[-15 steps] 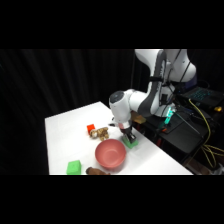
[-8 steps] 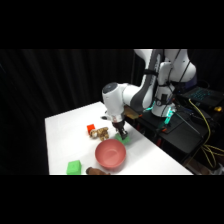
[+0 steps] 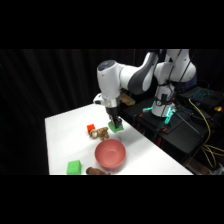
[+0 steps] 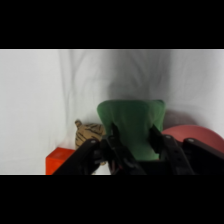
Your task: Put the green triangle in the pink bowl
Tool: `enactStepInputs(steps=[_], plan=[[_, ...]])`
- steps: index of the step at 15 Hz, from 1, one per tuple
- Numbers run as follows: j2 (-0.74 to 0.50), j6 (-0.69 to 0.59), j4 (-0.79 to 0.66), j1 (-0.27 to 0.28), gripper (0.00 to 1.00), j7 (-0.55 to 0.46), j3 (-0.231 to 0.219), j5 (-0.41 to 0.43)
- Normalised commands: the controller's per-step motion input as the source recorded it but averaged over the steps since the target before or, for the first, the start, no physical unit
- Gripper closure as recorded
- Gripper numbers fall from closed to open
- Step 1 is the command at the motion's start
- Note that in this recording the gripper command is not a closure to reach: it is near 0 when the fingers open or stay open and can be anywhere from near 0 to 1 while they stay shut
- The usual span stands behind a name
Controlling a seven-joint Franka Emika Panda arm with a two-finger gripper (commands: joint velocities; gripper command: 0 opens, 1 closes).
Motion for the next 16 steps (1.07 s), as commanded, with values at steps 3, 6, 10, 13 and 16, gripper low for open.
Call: enactStepInputs(steps=[3,6,10,13,16], plan=[[0.12,-0.31,0.39,0.042,1.0,0.0,0.105,-0.231],[0.35,-0.19,0.47,0.07,1.0,-0.06,0.094,-0.171],[0.42,-0.17,0.52,0.076,1.0,-0.14,0.041,-0.118],[0.36,-0.22,0.53,0.054,1.0,-0.21,0.01,-0.045],[0.24,-0.23,0.44,0.039,1.0,-0.22,-0.002,-0.025]])
